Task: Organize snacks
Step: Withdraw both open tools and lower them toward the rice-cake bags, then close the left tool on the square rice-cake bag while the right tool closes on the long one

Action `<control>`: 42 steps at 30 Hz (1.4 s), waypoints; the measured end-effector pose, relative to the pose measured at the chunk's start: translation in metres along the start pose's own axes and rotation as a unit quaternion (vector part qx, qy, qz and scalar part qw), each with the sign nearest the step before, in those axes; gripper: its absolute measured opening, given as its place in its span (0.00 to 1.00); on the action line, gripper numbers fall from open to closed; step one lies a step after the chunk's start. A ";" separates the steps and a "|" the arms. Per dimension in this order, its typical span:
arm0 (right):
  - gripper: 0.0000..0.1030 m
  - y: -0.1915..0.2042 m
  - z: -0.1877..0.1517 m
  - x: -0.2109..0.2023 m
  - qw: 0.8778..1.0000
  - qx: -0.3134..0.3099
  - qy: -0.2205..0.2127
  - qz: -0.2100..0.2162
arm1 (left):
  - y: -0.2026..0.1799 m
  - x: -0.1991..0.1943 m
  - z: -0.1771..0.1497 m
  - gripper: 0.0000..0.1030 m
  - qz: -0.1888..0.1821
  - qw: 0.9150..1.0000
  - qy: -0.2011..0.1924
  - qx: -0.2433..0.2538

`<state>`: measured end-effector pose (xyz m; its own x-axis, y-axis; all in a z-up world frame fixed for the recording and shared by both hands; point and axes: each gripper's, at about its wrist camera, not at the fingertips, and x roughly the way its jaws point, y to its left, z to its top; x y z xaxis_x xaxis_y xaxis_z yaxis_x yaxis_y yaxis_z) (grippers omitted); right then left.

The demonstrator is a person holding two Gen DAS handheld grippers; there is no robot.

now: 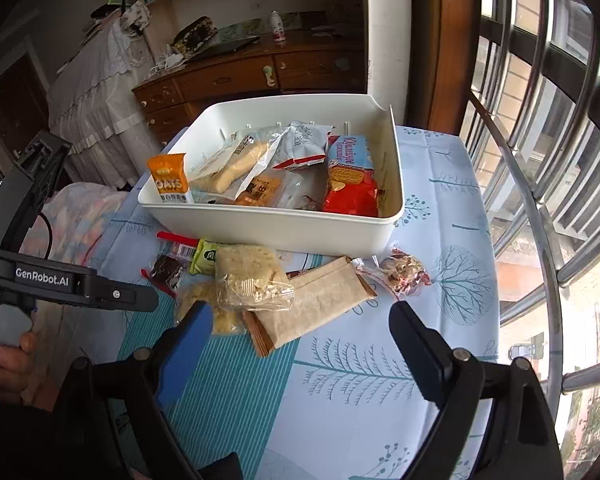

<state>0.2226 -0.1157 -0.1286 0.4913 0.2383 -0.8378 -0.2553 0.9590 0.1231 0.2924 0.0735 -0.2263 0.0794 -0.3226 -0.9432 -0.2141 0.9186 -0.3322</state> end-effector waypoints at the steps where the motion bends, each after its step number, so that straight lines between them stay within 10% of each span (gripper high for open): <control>1: 0.89 0.000 -0.001 0.002 1.000 -0.007 0.003 0.005 | -0.001 0.004 0.000 0.80 0.003 1.000 0.003 -0.001; 26: 0.89 0.006 -0.014 0.062 0.988 -0.145 -0.004 0.057 | -0.023 0.098 0.032 0.80 0.100 0.992 0.073 -0.029; 42: 0.89 0.025 -0.015 0.089 0.975 -0.207 -0.009 0.082 | 0.019 0.096 0.039 0.67 0.070 0.992 0.079 -0.064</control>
<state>0.2478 -0.0731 -0.2075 0.4288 0.3890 -0.8154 -0.6434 0.7651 0.0266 0.3335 0.0692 -0.3228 -0.1113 -0.2342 -0.9658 -0.3342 0.9240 -0.1856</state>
